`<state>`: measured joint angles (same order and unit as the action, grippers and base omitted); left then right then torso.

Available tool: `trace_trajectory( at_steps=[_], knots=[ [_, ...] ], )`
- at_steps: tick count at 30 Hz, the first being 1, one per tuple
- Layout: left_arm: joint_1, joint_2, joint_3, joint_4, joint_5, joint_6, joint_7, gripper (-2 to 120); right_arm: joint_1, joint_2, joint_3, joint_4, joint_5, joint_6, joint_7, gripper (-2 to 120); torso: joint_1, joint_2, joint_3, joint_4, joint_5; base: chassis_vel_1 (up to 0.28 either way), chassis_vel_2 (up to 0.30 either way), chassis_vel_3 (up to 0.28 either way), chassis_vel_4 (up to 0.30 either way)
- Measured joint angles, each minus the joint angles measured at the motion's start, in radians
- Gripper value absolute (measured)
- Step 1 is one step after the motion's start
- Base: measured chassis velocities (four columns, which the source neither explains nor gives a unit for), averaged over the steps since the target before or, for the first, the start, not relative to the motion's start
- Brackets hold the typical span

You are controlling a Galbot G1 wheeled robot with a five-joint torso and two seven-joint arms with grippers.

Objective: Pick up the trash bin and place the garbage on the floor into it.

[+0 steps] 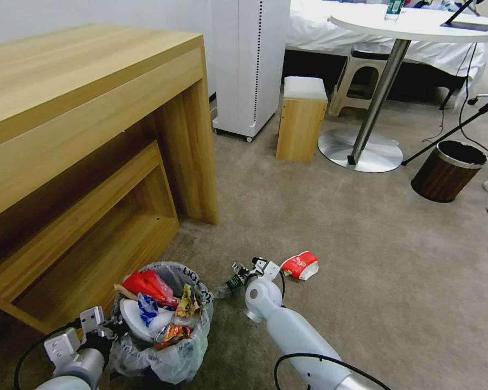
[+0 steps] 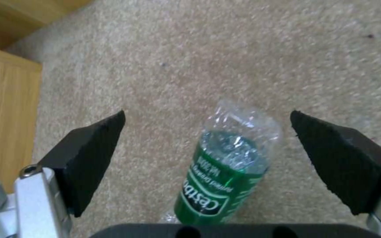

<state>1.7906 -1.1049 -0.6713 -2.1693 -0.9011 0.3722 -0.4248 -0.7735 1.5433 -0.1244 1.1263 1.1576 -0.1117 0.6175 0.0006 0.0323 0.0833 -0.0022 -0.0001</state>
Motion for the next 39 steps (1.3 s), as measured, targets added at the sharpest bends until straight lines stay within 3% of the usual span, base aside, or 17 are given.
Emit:
trace_trajectory(
  at_steps=[20, 22, 24, 30, 39],
  knots=[
    [-0.007, -0.004, 0.01, 0.003, -0.001, -0.008, 0.001, 0, 0.013, 0.066, -0.028, -0.124, -0.051, 0.013, -0.036, 85, 0.0, 0.0, 0.0, -0.0001, -0.0001, 0.0, 0.0, 0.0, 0.0],
    [-0.008, -0.006, 0.011, 0.005, -0.001, -0.011, 0.001, 0, 0.011, 0.066, -0.032, -0.129, -0.063, 0.016, -0.043, 73, 0.0, 0.0, 0.0, -0.0001, 0.0, 0.0, 0.0, 0.0, 0.0],
    [-0.008, -0.006, 0.011, 0.005, -0.001, -0.012, 0.001, 0, 0.011, 0.066, -0.033, -0.13, -0.065, 0.016, -0.043, 71, 0.0, 0.0, 0.0, -0.0002, 0.0, 0.0, 0.0, 0.0, 0.0],
    [-0.014, -0.006, 0.023, 0.011, 0.003, -0.017, 0.001, 0, -0.002, 0.054, -0.038, -0.121, -0.087, 0.02, -0.045, 44, 0.0, 0.0, 0.0, -0.0001, 0.0, 0.0, 0.0, 0.0, 0.0],
    [-0.015, -0.004, 0.021, 0.011, 0.003, -0.019, 0.001, 0, -0.035, -0.008, -0.05, -0.049, -0.096, 0.021, -0.059, 19, 0.0, 0.0, 0.0, 0.0001, 0.0003, 0.0, 0.0, 0.0, 0.0]
  ],
)
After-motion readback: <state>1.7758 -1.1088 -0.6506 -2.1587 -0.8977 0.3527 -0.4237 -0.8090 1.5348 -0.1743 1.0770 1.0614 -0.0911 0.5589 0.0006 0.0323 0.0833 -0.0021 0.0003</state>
